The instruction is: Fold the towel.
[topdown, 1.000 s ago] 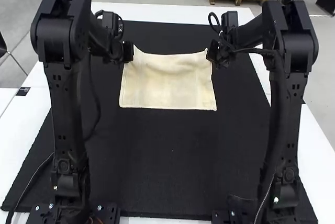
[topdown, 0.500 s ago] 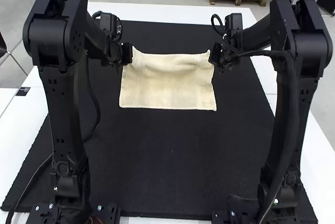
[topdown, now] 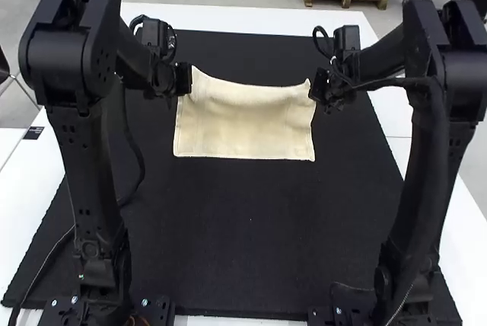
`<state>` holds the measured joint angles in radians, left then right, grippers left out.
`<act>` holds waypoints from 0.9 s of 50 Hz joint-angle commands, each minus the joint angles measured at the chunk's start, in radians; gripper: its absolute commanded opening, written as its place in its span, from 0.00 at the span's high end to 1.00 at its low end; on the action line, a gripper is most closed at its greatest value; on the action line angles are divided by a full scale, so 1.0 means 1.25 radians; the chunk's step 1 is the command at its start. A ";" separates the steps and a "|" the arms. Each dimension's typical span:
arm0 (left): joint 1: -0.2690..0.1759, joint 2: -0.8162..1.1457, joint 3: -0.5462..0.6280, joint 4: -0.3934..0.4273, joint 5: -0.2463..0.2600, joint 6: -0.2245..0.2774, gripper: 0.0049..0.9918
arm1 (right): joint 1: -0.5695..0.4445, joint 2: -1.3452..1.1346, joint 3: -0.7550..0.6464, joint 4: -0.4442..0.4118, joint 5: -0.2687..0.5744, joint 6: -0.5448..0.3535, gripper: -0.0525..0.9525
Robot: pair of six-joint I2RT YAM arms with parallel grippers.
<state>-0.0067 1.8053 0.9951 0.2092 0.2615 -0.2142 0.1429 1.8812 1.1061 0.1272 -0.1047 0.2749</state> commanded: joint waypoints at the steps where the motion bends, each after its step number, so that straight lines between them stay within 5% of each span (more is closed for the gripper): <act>1: -0.003 -0.032 -0.014 0.011 -0.002 0.014 0.97 | -0.006 -0.051 -0.032 0.021 0.004 -0.019 0.95; 45: 0.000 -0.070 -0.111 0.049 -0.003 0.034 0.97 | -0.008 -0.127 -0.166 0.045 0.005 -0.051 0.95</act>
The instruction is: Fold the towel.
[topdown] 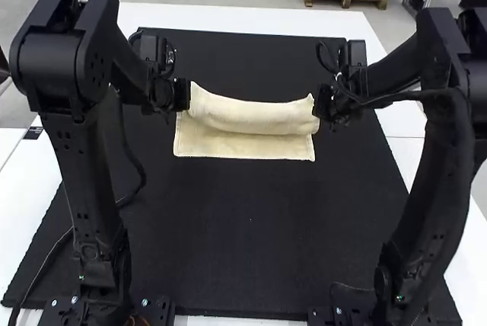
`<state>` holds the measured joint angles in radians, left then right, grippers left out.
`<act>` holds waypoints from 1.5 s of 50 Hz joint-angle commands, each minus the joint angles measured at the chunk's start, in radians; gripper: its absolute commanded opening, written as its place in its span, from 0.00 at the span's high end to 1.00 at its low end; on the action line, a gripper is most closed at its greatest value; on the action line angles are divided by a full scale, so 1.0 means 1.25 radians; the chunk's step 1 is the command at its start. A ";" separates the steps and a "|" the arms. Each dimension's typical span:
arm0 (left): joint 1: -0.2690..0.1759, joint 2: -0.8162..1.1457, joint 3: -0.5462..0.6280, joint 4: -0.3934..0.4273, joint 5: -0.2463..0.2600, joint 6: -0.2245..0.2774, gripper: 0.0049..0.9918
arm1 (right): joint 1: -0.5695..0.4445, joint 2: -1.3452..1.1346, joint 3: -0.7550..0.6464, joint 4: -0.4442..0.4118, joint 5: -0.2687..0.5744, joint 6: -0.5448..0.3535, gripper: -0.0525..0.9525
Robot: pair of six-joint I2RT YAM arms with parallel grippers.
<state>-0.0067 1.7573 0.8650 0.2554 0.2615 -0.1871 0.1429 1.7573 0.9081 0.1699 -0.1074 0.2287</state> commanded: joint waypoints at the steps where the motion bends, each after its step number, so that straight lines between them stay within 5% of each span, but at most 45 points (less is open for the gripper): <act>1: 0.000 -0.033 -0.008 0.014 -0.003 0.012 0.97 | -0.008 -0.028 -0.010 0.013 0.007 -0.014 0.95; 32: 0.038 -0.058 -0.059 0.033 0.002 0.013 0.97 | -0.009 -0.042 -0.038 0.040 0.039 -0.026 0.95; 75: 0.023 -0.051 -0.143 0.123 -0.013 0.018 0.97 | -0.020 -0.050 -0.104 0.094 0.038 -0.032 0.95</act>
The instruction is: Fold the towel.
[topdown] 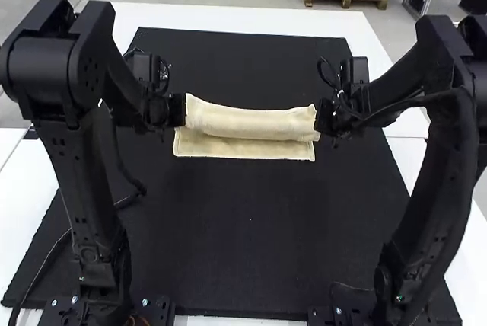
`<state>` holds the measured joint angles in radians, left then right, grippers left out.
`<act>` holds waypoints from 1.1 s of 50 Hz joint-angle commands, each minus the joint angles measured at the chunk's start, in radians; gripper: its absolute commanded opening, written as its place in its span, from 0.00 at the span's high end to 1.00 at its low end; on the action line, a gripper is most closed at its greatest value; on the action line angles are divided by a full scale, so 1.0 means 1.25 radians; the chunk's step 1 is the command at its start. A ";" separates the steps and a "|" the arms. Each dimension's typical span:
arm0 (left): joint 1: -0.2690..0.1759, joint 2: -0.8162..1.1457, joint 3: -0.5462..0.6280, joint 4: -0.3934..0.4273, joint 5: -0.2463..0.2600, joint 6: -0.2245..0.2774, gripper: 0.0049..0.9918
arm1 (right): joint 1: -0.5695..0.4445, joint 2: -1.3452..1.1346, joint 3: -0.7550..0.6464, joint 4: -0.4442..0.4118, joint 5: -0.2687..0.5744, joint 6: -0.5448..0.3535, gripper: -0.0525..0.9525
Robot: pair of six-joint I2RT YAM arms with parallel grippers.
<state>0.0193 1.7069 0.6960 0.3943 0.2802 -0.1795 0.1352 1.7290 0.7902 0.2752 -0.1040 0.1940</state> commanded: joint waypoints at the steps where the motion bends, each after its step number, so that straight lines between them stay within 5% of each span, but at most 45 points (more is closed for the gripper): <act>1: 0.002 -0.009 -0.011 0.013 -0.028 0.012 0.97 | -0.014 -0.026 -0.011 0.009 0.035 -0.004 0.95; 55: 0.008 0.027 -0.067 0.088 -0.036 0.012 0.97 | 0.016 0.044 -0.064 0.119 0.046 -0.001 0.95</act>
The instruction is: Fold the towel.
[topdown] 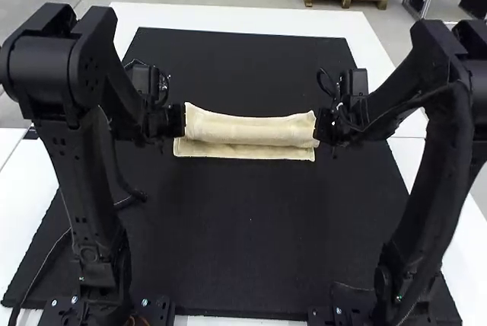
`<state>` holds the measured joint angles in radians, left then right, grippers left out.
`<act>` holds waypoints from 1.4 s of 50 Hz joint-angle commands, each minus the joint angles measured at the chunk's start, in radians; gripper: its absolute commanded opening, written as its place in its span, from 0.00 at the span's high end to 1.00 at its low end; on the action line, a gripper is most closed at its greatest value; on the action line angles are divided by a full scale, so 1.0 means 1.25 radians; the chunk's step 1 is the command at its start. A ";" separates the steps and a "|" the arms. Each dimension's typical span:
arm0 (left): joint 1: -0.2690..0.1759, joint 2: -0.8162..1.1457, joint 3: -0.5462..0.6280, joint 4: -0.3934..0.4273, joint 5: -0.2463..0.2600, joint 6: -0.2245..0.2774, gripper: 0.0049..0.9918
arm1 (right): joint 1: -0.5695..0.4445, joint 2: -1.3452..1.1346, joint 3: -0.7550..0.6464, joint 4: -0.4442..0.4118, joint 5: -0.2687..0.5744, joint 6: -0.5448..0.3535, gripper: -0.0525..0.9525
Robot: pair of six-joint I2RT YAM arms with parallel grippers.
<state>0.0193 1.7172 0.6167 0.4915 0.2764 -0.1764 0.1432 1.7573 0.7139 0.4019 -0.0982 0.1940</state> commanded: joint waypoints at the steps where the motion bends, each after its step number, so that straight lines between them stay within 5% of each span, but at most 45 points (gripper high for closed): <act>1: 0.007 0.022 -0.004 0.013 -0.033 0.009 0.97 | 0.011 0.024 -0.003 0.018 0.042 0.001 0.95; 62: 0.016 0.128 -0.004 0.092 -0.055 0.016 0.97 | 0.009 0.131 -0.007 0.126 0.052 0.004 0.95; 66: 0.016 0.128 -0.002 0.094 -0.058 0.015 0.88 | 0.011 0.131 -0.005 0.128 0.054 0.004 0.95; 70: 0.016 0.128 -0.001 0.096 -0.064 0.014 0.66 | 0.011 0.131 -0.007 0.128 0.054 0.003 0.95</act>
<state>0.0208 1.8732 0.6170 0.6018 0.2417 -0.1688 0.1570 1.9110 0.7139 0.5537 -0.0723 0.1947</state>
